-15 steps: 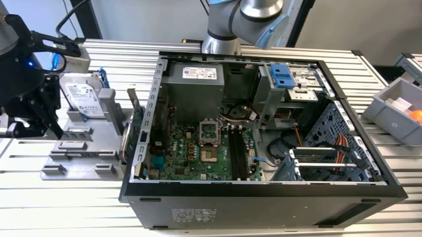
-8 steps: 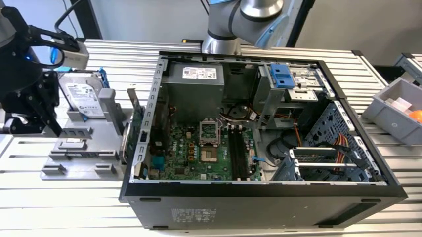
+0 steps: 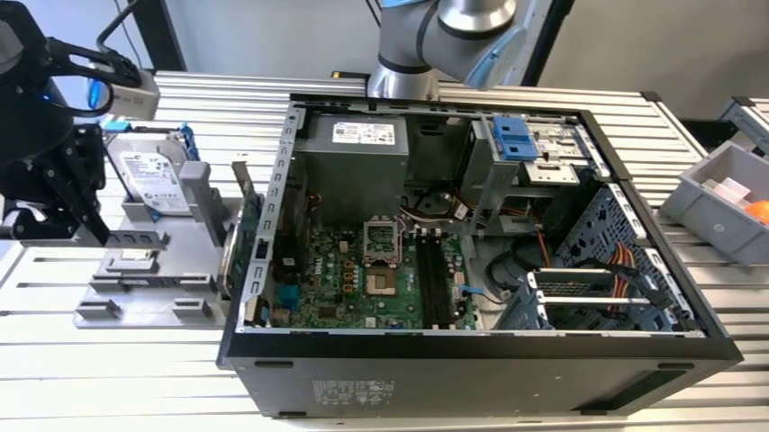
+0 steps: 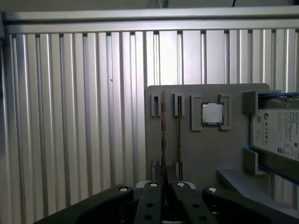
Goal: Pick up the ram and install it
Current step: 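Pick up the ram and move it above insertion slot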
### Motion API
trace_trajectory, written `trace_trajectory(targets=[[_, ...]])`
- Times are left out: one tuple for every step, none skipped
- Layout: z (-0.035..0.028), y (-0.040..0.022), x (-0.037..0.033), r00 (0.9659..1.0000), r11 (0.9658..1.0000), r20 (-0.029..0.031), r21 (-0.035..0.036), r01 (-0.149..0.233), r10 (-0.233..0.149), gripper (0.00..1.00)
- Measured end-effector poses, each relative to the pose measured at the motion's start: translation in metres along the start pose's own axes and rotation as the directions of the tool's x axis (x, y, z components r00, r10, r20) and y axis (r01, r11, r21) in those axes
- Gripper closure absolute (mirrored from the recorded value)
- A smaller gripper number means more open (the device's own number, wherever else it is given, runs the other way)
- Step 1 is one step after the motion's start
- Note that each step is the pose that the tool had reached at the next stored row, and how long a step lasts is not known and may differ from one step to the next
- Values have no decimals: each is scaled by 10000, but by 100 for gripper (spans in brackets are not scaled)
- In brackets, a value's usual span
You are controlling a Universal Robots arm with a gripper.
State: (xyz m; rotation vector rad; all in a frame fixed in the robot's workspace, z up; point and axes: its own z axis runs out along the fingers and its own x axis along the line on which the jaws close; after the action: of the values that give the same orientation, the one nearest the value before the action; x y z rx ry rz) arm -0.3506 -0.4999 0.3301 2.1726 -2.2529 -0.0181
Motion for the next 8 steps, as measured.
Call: trace_trajectory(targets=[[-10, 0, 0, 10000, 10000, 0, 0, 0, 0, 100], [-23, 1, 0, 10000, 10000, 0, 0, 0, 0, 100], [-36, 1, 0, 10000, 10000, 0, 0, 0, 0, 100], [-57, 1, 0, 10000, 10000, -1, -1, 0, 0, 100], [-77, 1, 0, 10000, 10000, 0, 0, 0, 0, 100], [-98, 2, 0, 10000, 10000, 0, 2, 0, 0, 100], [-115, 1, 0, 10000, 10000, 0, 9, 1, -1, 100], [-131, 2, 0, 10000, 10000, 0, 15, 1, -1, 100]])
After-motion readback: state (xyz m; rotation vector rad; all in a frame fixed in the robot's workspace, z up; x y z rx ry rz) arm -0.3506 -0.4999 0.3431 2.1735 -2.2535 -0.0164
